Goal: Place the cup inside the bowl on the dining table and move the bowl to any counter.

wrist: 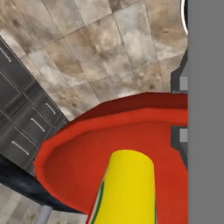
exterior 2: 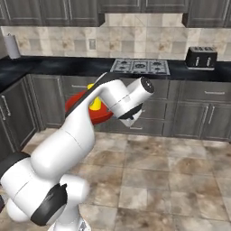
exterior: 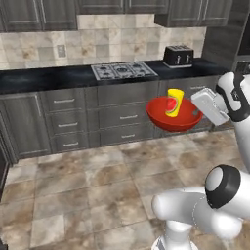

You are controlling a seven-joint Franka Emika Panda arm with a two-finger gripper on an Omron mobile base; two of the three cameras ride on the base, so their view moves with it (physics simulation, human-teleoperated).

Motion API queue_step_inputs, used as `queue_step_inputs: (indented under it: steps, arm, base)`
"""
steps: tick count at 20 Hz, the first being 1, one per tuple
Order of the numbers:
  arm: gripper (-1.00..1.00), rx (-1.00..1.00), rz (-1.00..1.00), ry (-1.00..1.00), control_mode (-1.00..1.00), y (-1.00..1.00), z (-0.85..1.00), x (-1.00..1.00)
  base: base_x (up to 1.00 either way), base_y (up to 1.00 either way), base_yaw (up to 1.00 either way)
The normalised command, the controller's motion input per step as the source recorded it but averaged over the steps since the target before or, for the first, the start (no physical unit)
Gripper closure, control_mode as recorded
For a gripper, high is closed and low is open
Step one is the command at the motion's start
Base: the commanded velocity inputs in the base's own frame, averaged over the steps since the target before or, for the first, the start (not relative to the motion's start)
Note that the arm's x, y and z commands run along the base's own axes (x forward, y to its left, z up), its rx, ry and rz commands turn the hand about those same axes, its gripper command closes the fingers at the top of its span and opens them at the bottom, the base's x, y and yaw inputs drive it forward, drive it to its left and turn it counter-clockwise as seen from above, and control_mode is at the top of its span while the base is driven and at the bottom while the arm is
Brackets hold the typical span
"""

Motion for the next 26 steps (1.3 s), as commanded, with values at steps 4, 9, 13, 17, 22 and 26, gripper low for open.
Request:
queue_step_inputs:
  steps: [4,9,13,17,22,26]
  arm:
    - [1.00,0.00,0.00,0.00,1.00,0.00,0.00,0.00]
    - [1.00,0.00,0.00,0.00,1.00,0.00,0.00,0.00]
    - [1.00,0.00,0.00,0.00,1.00,0.00,0.00,0.00]
    - [1.00,0.00,0.00,0.00,1.00,0.00,0.00,0.00]
    - [1.00,0.00,0.00,0.00,1.00,0.00,0.00,0.00]
    - [1.00,0.00,0.00,0.00,1.00,0.00,0.00,0.00]
  base:
    - [0.75,0.40,0.00]
    - [0.76,0.53,0.00]
    - [0.89,0.51,0.00]
    - [0.96,0.35,0.00]
    - [0.88,0.25,0.00]
    - [0.77,0.28,0.00]
